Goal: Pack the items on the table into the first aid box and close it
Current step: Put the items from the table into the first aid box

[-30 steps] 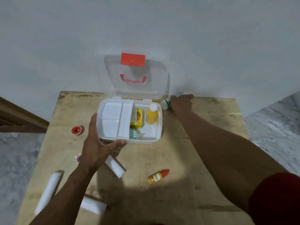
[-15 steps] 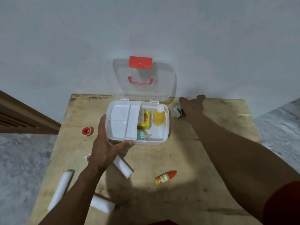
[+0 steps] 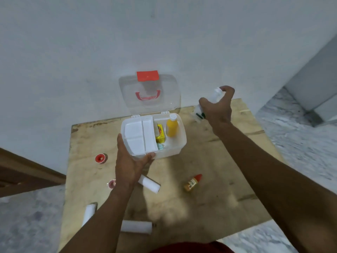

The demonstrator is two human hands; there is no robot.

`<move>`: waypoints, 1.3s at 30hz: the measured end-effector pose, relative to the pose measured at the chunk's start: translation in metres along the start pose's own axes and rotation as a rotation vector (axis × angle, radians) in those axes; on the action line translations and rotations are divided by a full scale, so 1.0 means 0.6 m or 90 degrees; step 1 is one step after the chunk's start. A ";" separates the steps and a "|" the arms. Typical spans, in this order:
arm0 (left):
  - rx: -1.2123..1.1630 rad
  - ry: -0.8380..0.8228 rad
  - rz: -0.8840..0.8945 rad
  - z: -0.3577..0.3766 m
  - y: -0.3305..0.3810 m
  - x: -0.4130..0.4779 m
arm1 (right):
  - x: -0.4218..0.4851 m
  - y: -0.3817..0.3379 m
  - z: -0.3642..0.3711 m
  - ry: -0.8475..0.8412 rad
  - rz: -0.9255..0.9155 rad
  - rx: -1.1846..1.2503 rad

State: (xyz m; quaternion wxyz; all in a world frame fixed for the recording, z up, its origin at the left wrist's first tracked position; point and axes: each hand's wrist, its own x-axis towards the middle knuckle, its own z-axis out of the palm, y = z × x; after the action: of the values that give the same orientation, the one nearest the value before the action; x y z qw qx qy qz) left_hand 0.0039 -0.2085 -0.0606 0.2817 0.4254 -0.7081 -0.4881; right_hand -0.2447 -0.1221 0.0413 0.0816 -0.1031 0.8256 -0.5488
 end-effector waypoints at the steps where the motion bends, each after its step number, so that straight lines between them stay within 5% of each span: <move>1: 0.005 0.003 0.005 -0.001 0.001 0.000 | -0.019 -0.006 -0.003 0.016 -0.034 0.006; 8: 0.025 0.011 0.002 -0.007 -0.008 0.002 | -0.127 -0.014 0.010 0.058 -0.252 -0.063; 18: 0.038 0.026 -0.020 -0.005 -0.008 0.002 | -0.142 0.054 0.077 -0.093 -0.377 -0.193; 39: 0.045 -0.004 -0.059 -0.003 -0.006 0.015 | -0.118 0.092 0.107 -0.111 -0.289 -0.405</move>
State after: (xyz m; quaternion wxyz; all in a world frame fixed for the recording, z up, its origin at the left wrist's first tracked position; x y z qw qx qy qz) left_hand 0.0021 -0.2175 -0.0637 0.2416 0.4659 -0.7053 -0.4765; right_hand -0.1646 -0.1401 -0.0328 -0.0081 -0.3495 0.9003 -0.2593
